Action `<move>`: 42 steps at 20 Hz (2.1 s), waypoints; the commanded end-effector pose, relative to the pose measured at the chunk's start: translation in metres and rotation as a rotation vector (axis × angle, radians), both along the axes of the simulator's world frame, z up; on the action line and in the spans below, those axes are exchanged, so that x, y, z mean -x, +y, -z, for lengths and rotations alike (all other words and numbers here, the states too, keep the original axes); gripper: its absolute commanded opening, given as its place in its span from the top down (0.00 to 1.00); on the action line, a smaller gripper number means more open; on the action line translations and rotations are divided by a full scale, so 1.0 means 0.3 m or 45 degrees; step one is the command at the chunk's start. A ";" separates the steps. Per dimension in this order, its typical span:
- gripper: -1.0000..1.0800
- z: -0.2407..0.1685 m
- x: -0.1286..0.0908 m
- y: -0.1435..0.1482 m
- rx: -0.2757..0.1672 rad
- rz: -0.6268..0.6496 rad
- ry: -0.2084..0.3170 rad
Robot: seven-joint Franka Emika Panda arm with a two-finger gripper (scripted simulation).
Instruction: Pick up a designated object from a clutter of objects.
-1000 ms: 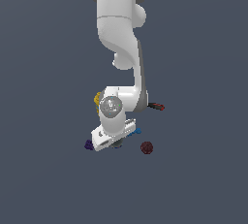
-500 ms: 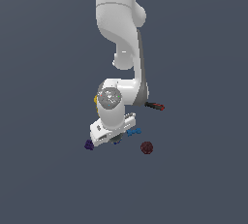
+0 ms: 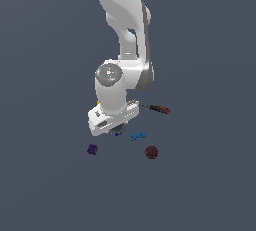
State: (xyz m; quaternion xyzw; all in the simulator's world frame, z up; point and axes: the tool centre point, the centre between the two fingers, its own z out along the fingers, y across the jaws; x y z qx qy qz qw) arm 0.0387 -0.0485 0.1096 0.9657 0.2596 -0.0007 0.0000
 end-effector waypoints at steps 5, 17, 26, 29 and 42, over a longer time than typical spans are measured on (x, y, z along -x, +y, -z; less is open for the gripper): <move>1.00 -0.188 0.082 -0.019 0.000 0.000 -0.002; 1.00 -0.567 0.242 -0.057 -0.002 -0.001 -0.002; 1.00 -0.845 0.353 -0.087 -0.002 -0.001 -0.002; 1.00 -0.917 0.379 -0.095 -0.002 -0.001 -0.002; 1.00 -1.053 0.422 -0.111 0.000 -0.001 -0.002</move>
